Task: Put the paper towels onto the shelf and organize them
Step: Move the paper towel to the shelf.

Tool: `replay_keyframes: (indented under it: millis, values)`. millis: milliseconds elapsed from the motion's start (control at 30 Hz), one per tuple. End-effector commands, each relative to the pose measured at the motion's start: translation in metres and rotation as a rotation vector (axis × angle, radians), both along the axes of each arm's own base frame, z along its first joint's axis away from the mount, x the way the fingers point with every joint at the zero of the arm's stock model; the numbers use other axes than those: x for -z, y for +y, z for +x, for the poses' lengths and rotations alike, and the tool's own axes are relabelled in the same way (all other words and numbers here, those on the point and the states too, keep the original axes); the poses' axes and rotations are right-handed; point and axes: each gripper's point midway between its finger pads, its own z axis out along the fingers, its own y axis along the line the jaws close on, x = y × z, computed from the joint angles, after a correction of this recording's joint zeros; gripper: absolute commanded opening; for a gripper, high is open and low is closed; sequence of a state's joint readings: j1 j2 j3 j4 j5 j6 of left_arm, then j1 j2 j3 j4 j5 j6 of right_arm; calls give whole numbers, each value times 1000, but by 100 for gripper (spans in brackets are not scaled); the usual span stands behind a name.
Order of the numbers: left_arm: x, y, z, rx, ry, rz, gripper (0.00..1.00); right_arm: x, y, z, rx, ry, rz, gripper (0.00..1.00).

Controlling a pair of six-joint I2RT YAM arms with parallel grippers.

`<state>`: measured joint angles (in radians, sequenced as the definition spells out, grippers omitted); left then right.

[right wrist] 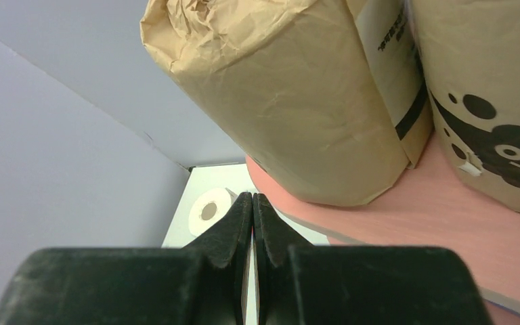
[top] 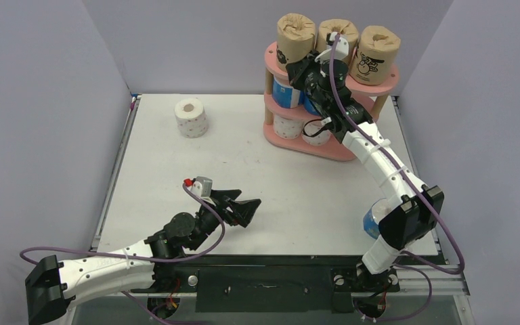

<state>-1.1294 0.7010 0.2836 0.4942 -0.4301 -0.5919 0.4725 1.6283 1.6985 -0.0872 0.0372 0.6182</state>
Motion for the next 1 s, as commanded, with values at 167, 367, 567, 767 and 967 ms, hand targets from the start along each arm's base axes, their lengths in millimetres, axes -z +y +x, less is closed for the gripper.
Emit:
replay_keyframes:
  millis: [167,367,567,767,967]
  values:
    - [-15,2,0,0,-23,-40,97,-26,8,13,-3,-46,43,0]
    - [-14,2,1,-6,-25,-34,97,-26,6,22,12,-41,44,0]
    - [-13,1,1,-5,-22,-23,97,-22,2,31,27,-28,49,0]
    - [-12,-1,2,-4,-20,-21,97,-20,-3,41,48,-19,45,0]
    - [-12,-1,2,-7,-21,-19,97,-18,-4,49,57,-15,45,0]
